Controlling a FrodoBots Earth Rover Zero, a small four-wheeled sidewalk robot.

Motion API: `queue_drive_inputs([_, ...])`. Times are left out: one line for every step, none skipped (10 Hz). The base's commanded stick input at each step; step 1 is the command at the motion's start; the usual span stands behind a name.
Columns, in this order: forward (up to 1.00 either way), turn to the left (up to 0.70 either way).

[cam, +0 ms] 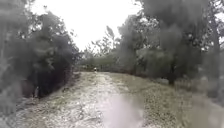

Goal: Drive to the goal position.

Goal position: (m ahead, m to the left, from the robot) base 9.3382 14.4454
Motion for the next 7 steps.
queue_drive_inputs([0.70,0.00])
queue_drive_inputs([0.70,0.00])
queue_drive_inputs([0.70,0.00])
queue_drive_inputs([0.70,0.00])
queue_drive_inputs([0.70,0.00])
queue_drive_inputs([0.70,0.00])
queue_drive_inputs([0.70,0.00])
